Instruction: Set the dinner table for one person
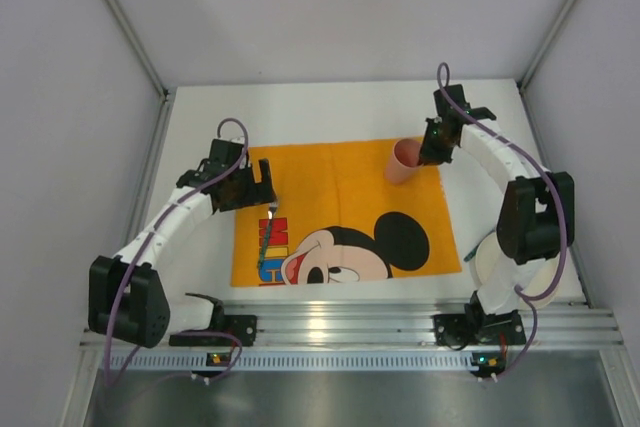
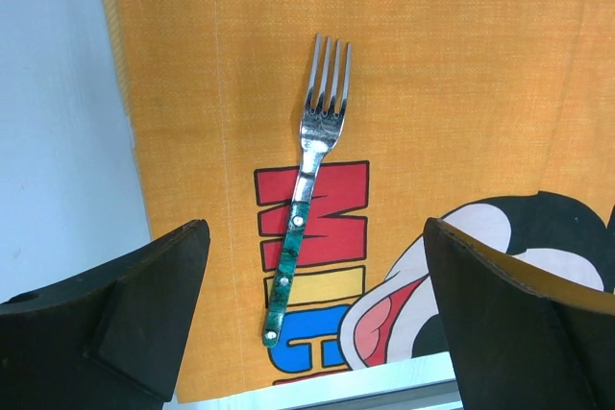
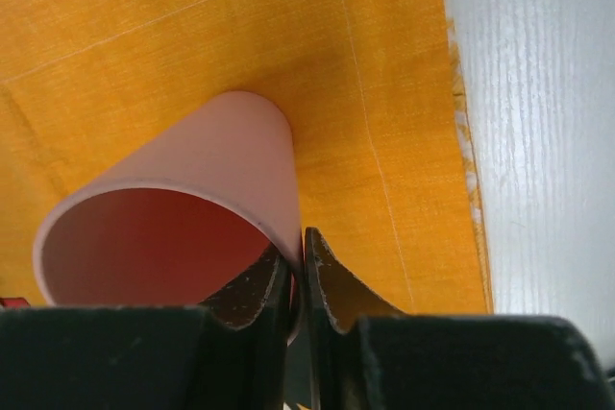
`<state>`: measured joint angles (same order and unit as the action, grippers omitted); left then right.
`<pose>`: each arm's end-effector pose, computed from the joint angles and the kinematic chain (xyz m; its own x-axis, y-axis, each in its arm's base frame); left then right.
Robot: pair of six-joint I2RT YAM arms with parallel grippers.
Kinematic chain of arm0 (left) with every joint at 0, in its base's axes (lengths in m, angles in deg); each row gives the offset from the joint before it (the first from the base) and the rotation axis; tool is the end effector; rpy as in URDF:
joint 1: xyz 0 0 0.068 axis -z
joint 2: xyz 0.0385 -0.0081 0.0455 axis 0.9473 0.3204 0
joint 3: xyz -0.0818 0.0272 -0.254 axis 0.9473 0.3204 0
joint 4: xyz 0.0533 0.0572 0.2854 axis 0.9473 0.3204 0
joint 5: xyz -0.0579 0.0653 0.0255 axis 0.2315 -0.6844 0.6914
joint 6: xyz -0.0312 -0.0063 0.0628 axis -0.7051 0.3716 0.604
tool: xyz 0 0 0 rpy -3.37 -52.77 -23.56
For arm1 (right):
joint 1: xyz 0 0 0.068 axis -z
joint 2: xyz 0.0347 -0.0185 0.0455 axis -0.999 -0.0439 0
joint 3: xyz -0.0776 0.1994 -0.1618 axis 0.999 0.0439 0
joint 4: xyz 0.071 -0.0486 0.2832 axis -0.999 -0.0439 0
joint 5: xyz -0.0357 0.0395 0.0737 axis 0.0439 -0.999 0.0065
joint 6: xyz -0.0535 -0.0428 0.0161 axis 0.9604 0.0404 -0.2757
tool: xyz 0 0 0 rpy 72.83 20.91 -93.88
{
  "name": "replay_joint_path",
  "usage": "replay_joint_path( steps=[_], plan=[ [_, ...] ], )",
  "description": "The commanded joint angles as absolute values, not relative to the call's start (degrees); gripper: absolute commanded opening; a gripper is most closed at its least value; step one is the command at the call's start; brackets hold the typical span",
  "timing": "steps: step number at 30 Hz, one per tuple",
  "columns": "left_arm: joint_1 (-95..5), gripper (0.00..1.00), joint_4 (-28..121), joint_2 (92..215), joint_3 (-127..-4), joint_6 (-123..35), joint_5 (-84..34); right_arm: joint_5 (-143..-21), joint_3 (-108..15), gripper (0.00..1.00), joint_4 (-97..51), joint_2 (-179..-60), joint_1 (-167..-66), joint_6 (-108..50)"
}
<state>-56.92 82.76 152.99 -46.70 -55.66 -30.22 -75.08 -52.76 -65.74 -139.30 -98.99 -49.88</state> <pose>0.2996 -0.0800 0.2108 -0.8414 -0.1913 -0.5054 -0.0594 0.9624 -0.2652 0.4073 0.0839 0.2178 -0.8622 0.2987 -0.4092 0.2175 0.9477 0.2337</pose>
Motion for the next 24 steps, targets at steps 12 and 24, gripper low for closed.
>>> replay_joint_path(
  steps=[12, 24],
  plan=[
    [-56.7, 0.98, 83.6, 149.4, -46.0, -56.3, -31.2, -77.3, -63.5, 1.00, -70.5, -137.3, -99.9, -48.7],
    [-56.7, 0.98, 81.9, 150.6, -45.2, -56.4, -28.7, -67.8, -51.6, 1.00, -74.2, -125.4, -78.3, -46.9]
  ],
)
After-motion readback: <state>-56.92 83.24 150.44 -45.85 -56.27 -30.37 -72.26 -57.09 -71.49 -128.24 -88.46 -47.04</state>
